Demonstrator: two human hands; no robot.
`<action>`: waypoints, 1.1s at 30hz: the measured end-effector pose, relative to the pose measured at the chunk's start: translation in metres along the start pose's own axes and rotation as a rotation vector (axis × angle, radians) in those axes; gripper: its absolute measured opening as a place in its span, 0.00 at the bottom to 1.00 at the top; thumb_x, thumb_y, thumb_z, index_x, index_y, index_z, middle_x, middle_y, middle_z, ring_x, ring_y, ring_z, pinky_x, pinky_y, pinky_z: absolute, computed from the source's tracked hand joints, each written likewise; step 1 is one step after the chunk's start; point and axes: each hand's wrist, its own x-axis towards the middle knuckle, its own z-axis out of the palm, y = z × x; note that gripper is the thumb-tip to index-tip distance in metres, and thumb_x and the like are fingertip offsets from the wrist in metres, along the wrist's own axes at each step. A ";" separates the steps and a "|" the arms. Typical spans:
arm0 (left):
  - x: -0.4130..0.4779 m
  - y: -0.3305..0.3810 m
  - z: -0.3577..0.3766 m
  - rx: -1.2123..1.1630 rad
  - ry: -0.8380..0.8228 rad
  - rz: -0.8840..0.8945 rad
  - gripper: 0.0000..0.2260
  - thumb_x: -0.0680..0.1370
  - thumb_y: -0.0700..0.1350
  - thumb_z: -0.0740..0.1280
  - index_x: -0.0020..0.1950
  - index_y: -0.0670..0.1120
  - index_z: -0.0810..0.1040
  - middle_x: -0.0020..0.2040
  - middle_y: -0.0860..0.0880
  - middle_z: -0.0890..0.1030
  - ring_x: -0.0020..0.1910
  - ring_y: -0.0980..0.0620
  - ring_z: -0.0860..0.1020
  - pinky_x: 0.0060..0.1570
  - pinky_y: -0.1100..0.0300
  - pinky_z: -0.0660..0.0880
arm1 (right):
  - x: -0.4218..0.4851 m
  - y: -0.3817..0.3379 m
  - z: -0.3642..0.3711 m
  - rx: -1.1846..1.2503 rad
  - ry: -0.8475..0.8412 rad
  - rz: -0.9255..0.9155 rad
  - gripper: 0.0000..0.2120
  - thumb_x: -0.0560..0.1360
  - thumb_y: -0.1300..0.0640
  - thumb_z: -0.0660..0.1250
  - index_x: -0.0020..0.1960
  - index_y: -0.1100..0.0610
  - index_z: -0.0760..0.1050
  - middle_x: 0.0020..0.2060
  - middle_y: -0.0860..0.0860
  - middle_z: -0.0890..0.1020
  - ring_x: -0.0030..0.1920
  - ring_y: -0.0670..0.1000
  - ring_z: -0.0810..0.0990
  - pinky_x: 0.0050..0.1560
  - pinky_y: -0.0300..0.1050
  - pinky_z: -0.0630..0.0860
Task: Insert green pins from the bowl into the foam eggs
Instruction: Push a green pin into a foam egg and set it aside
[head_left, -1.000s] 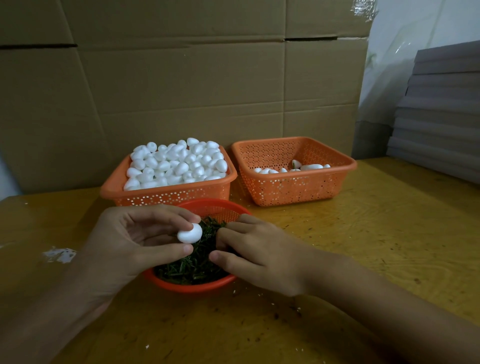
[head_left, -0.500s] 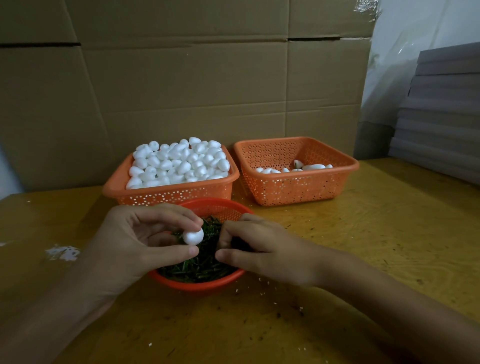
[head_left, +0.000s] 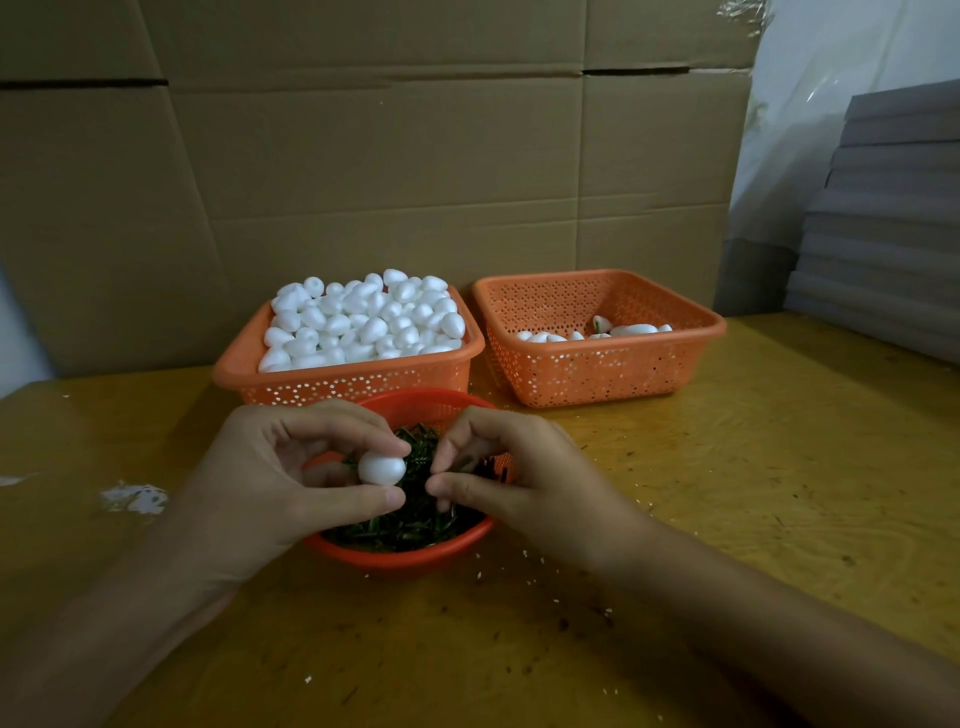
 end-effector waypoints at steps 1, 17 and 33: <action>0.000 0.000 0.000 0.003 -0.005 -0.001 0.14 0.60 0.41 0.82 0.44 0.48 0.90 0.49 0.46 0.86 0.51 0.50 0.86 0.46 0.64 0.82 | 0.000 0.001 0.000 0.002 0.002 0.003 0.05 0.77 0.56 0.76 0.49 0.53 0.81 0.40 0.45 0.87 0.46 0.45 0.86 0.55 0.55 0.80; 0.000 0.001 0.001 0.010 0.029 -0.058 0.19 0.57 0.54 0.84 0.46 0.53 0.89 0.47 0.48 0.88 0.47 0.53 0.86 0.43 0.65 0.81 | -0.001 0.004 0.002 -0.037 -0.005 0.048 0.04 0.83 0.59 0.67 0.57 0.53 0.78 0.49 0.38 0.88 0.54 0.39 0.84 0.58 0.49 0.79; -0.001 0.001 -0.002 -0.040 0.019 -0.102 0.21 0.59 0.54 0.84 0.49 0.50 0.89 0.48 0.46 0.88 0.47 0.50 0.87 0.41 0.63 0.82 | -0.001 -0.001 0.002 -0.100 0.039 0.005 0.06 0.81 0.51 0.71 0.47 0.52 0.80 0.43 0.46 0.83 0.48 0.47 0.81 0.51 0.54 0.76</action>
